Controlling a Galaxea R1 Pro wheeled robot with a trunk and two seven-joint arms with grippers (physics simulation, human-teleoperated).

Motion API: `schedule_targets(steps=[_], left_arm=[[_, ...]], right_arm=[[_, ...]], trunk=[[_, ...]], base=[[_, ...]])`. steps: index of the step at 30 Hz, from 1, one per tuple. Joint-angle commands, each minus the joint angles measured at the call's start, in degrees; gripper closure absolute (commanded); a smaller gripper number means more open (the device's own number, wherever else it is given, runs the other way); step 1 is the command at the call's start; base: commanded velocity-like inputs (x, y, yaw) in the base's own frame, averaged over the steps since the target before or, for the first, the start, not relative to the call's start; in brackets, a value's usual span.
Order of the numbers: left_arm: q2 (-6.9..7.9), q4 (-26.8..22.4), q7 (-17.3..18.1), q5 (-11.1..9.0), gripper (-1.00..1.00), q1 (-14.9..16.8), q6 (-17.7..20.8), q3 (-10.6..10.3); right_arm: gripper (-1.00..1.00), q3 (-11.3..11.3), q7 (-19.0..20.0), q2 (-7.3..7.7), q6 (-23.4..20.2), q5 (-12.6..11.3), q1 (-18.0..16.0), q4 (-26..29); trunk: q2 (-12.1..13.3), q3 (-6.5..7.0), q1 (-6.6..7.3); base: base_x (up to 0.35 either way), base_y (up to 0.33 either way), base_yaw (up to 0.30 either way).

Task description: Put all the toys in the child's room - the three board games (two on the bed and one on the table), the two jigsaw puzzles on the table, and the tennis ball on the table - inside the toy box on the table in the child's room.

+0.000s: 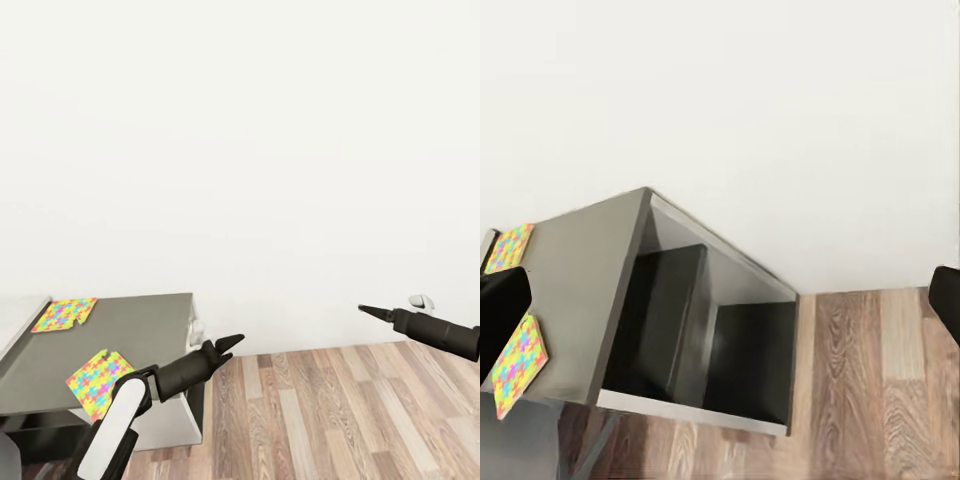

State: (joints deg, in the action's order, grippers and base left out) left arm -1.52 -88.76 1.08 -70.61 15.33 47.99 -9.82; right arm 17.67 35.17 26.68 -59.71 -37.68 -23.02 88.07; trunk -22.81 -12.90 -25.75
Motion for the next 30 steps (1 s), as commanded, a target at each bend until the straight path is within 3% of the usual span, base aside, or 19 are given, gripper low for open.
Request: schedule_targets(steps=[1,5,13,30], left_arm=[[0.00,0.14,0.25,1.38,-1.00,-1.41,-0.93,-0.14],[0.04,0.57,0.76,4.58,-1.00,-4.13,-3.97,-0.68],[-0.38,1.46,1.21,7.33,-1.00,-6.06,-6.89,-1.47],[-0.75,3.19,1.16,8.54,-1.00,-6.90,-8.54,-2.83]], right_arm=[[-1.00,0.12,0.47,0.01,-0.29,0.33,0.74,-0.13],[-1.00,0.03,0.54,-0.32,-0.29,0.41,3.44,0.76],[-1.00,0.04,0.52,-0.96,-0.29,0.48,6.75,3.11],[-1.00,-0.18,0.72,-1.31,-0.29,0.50,8.42,4.27]], trunk=[[-0.11,-0.07,-0.04],[-0.11,0.07,-0.04],[-0.11,0.34,-0.04],[-0.11,0.91,-0.04]], base=[[0.000,0.000,-0.281],[0.000,0.000,-0.281],[0.000,0.000,-0.281],[0.000,0.000,-0.281]])
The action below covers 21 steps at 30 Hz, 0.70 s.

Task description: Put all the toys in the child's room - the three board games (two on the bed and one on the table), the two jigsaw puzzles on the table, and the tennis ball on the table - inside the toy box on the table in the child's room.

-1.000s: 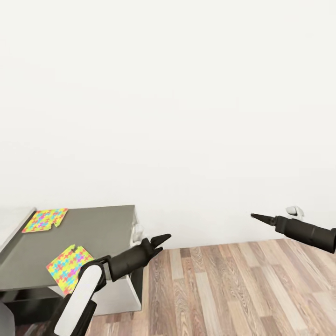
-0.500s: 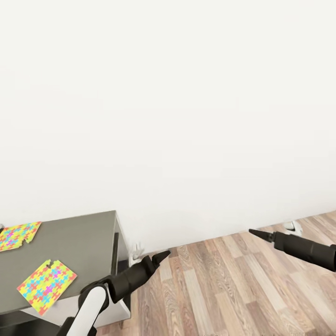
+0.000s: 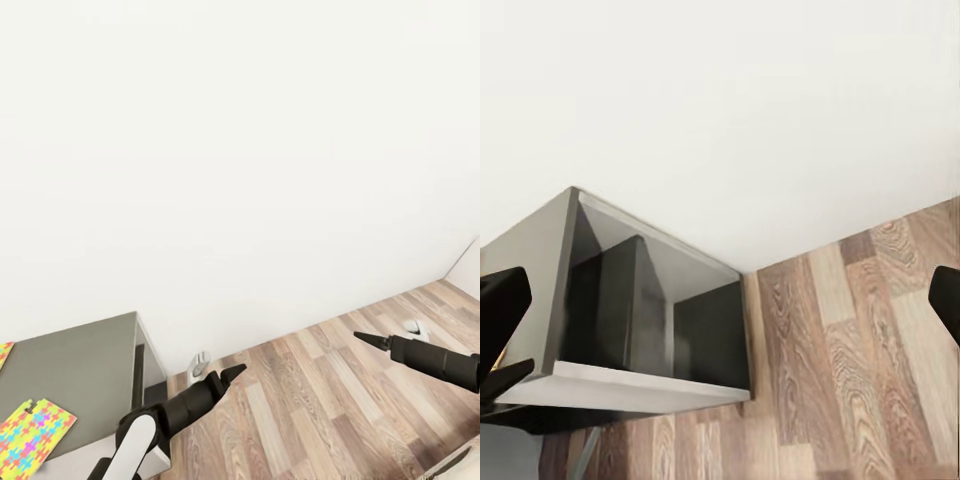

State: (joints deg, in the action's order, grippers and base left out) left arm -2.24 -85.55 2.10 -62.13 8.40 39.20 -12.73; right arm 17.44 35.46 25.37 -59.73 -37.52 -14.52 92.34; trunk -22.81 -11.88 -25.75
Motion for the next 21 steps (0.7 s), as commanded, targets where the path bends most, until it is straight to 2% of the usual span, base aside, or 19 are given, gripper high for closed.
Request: schedule_targets(steps=[1,8,14,18,19,21], left_arm=[[-0.05,0.02,0.07,0.07,-1.00,0.01,0.22,0.04],[-0.11,0.17,-0.30,0.19,-1.00,0.05,0.12,-0.05],[-0.14,0.29,-0.50,0.60,-1.00,0.10,0.09,-0.09],[-0.10,0.35,-0.27,0.99,-1.00,0.15,0.22,-0.05],[-0.10,0.35,-0.27,0.99,-1.00,0.15,0.22,-0.05],[-0.07,0.35,-0.08,1.00,-1.00,0.17,0.32,-0.04]], right_arm=[[-1.00,0.04,0.39,-0.05,-0.27,0.34,-0.04,0.03],[-1.00,-0.01,0.25,-0.20,-0.27,0.36,0.06,0.09],[-1.00,-0.05,-0.34,-0.41,-0.27,1.47,-0.07,-0.09],[-1.00,0.03,-4.62,-0.66,-0.27,2.78,-0.63,-3.25],[-1.00,0.03,-4.62,-0.66,-0.27,2.78,-0.63,-3.25],[-1.00,0.04,-7.69,-0.94,-0.27,3.04,-1.43,-5.32]], trunk=[[-0.11,-0.08,-0.03],[-0.11,0.16,-0.03],[-0.11,0.36,-0.03],[-0.11,0.49,-0.03],[-0.11,0.53,-0.03],[-0.11,0.59,-0.03]], base=[[0.000,0.000,-0.281],[0.000,0.000,-0.281],[0.000,0.000,-0.281],[0.000,0.000,-0.281],[0.000,0.000,-0.281],[0.000,0.000,-0.281]])
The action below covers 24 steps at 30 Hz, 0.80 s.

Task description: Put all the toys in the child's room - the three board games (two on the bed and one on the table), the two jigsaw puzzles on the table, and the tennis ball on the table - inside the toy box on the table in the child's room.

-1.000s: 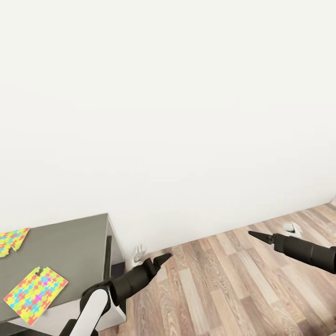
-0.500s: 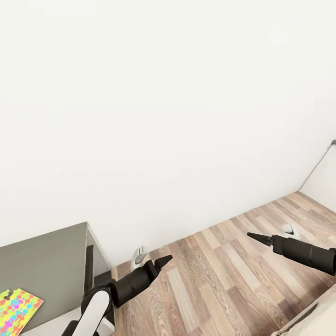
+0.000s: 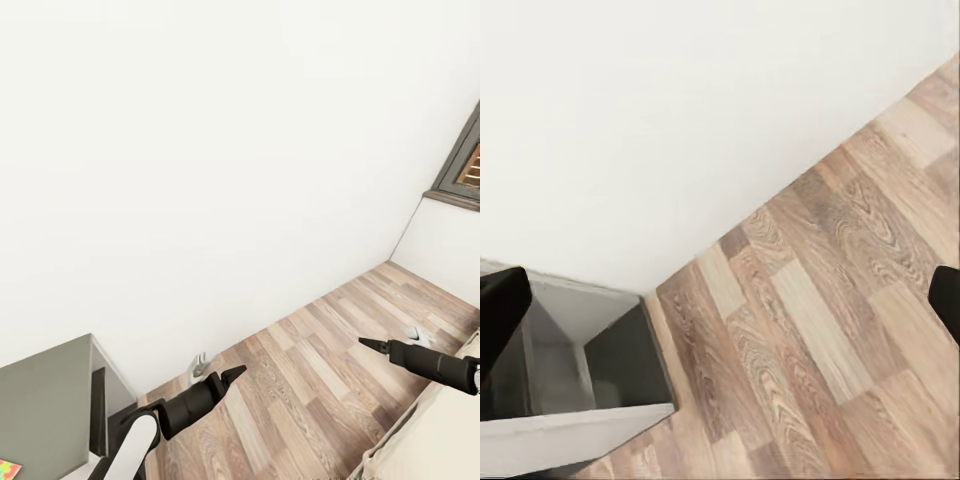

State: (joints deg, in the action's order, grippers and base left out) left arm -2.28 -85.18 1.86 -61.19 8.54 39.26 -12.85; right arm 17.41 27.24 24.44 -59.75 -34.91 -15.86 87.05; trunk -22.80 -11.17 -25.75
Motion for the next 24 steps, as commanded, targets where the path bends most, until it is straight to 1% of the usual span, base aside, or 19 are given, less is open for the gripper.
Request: schedule_targets(steps=[1,5,7,9,12,13,16,21,24], left_arm=[[-0.02,-0.14,0.23,0.12,-1.00,0.04,0.30,0.08],[0.01,-1.31,0.11,0.66,-1.00,0.08,0.15,0.07],[0.02,-1.50,0.05,0.91,-1.00,0.13,0.16,0.08],[0.03,-1.87,-0.07,1.93,-1.00,0.27,0.28,0.11],[0.04,-2.00,-0.05,2.25,-1.00,0.38,0.46,0.16],[0.07,-2.20,0.04,2.25,-1.00,0.49,0.65,0.49],[0.15,-2.64,0.03,1.62,-1.00,0.51,0.91,1.45],[0.11,-2.76,-0.20,0.90,-1.00,0.53,1.03,1.98],[0.19,-2.87,-0.85,-0.11,-1.00,0.61,1.32,2.47]], right_arm=[[-1.00,0.05,-0.87,-0.27,-0.25,0.52,-0.68,-0.95],[-1.00,-0.04,-4.65,-1.77,-0.25,0.93,-2.79,-3.25],[-1.00,-0.05,-5.20,-2.05,-0.25,0.99,-3.10,-3.58],[-1.00,-0.06,-6.29,-2.60,-0.25,1.12,-3.71,-4.21],[-1.00,0.01,-6.71,-2.80,-0.25,1.16,-3.95,-4.56],[-1.00,0.11,-6.98,-2.93,-0.25,1.19,-4.09,-5.03],[-1.00,0.28,-7.20,-2.91,-0.25,1.20,-4.28,-5.88],[-1.00,0.37,-7.28,-2.83,-0.25,1.19,-4.39,-6.34],[-1.00,0.47,-7.33,-2.74,-0.25,1.15,-4.50,-6.74]], trunk=[[-0.12,-0.08,-0.03],[-0.12,0.05,-0.03],[-0.12,0.12,-0.03],[-0.12,0.18,-0.03],[-0.12,0.28,-0.03],[-0.12,0.32,-0.03],[-0.12,0.41,-0.03],[-0.12,0.58,-0.03],[-0.12,0.68,-0.03]], base=[[0.000,0.000,-0.281],[0.000,0.000,-0.281],[0.000,0.000,-0.281],[0.000,0.000,-0.281],[0.000,0.000,-0.281],[0.000,0.000,-0.281],[0.000,0.000,-0.281],[0.000,0.000,-0.281],[0.000,0.000,-0.281]])
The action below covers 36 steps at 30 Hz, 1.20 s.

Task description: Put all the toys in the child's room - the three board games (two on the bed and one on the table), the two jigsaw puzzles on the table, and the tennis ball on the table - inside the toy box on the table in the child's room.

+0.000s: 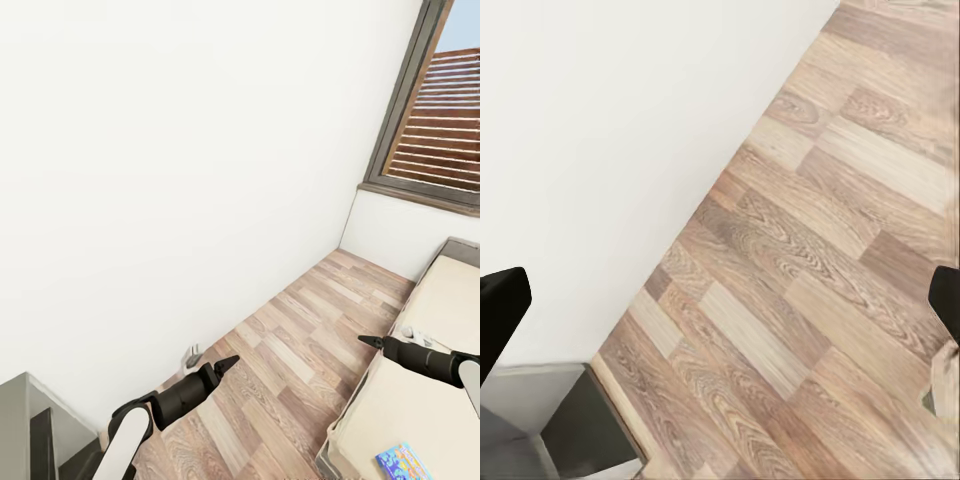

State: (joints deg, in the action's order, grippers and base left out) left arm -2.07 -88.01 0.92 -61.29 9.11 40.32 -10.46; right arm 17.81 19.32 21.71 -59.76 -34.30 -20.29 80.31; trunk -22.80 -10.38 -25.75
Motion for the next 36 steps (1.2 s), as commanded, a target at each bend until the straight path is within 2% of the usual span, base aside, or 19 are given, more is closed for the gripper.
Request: schedule_targets(steps=[1,8,25,33,36], left_arm=[[-0.02,-0.03,0.09,-0.01,-1.00,0.03,0.26,0.08],[0.23,-0.37,-0.15,-0.90,-1.00,0.09,1.30,0.24],[0.22,-2.53,-0.54,-0.80,-1.00,-0.25,0.82,-0.08],[-0.06,-0.69,-0.77,-0.71,-1.00,0.47,0.97,-0.04],[-0.14,2.22,-0.77,-0.69,-1.00,2.01,1.07,-0.05]], right_arm=[[-1.00,0.07,0.59,0.00,-0.24,0.54,-0.07,0.00],[-1.00,0.16,0.56,0.06,-0.24,0.55,-0.15,-0.32],[-1.00,0.27,0.54,0.02,-0.24,0.43,-0.19,-0.49],[-1.00,0.28,0.85,-0.23,-0.24,0.27,-0.03,-0.39],[-1.00,0.23,0.93,-0.33,-0.24,0.23,0.02,-0.11]], trunk=[[-0.12,-0.08,-0.04],[-2.52,-0.93,-1.35],[-9.34,-3.42,-5.09],[-12.55,-4.72,-6.84],[-13.75,-5.23,-7.50]], base=[[0.000,0.000,-0.281],[0.000,0.000,-0.281],[0.000,0.000,-0.279],[0.000,0.000,-0.145],[0.000,0.000,-0.054]])
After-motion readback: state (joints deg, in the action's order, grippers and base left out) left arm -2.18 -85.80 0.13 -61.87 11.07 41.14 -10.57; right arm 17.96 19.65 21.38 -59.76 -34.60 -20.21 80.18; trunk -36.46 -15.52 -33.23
